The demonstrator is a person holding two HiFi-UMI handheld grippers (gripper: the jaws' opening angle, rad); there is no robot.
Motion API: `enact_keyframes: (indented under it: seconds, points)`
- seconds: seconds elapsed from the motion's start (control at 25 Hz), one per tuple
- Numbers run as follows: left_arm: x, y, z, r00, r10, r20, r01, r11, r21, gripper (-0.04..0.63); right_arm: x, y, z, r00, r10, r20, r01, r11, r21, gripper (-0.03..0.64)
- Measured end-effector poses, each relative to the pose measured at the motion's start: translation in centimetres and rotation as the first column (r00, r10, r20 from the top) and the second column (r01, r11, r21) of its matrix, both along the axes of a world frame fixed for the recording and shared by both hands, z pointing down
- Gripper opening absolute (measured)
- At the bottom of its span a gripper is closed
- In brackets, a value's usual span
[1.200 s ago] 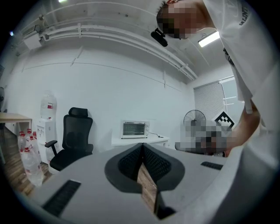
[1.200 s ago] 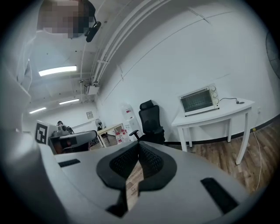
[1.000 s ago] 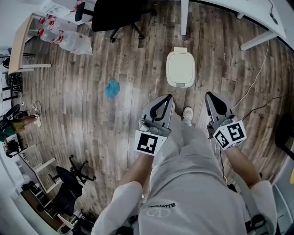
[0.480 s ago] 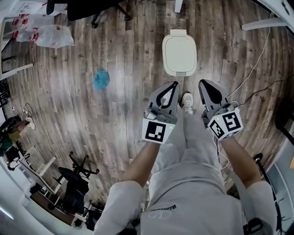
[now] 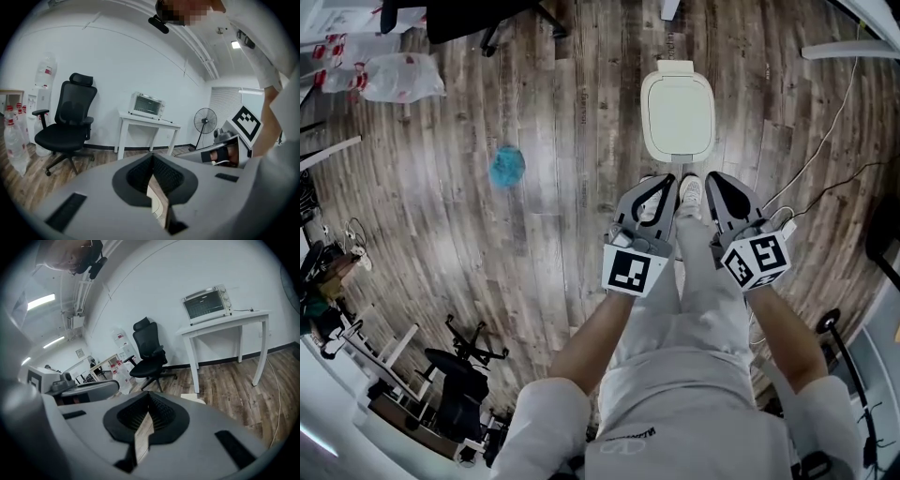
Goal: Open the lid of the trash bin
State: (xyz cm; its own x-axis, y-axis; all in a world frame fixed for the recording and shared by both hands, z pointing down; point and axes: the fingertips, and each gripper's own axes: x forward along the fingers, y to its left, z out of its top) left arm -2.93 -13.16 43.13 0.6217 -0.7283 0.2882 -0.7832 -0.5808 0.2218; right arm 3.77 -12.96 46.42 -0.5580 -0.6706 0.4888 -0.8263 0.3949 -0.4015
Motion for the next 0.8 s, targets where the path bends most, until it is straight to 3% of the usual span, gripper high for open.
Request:
enact_keyframes:
  seconds: [0.28, 0.48, 0.8]
  points:
    - [1.9, 0.1, 9.1, 0.999, -0.040, -0.027, 0.037, 0.993, -0.113, -0.002, 0.2, 0.1, 10.0, 1.000, 0.017, -0.021, -0.019, 0.992, -0.128, 0.017]
    - [2.7, 1.0, 16.9, 0.997, -0.078, -0.017, 0.073, 0.977, -0.202, -0.002, 1.4, 1.6, 19.5, 0.999, 0.043, -0.032, -0.050, 0.968, -0.248, 0.017]
    - [2.1, 2.6, 22.8, 0.995, -0.104, -0.001, 0.101, 0.963, -0.251, -0.002, 1.8, 4.0, 28.5, 0.997, 0.057, -0.048, -0.070, 0.941, -0.333, 0.016]
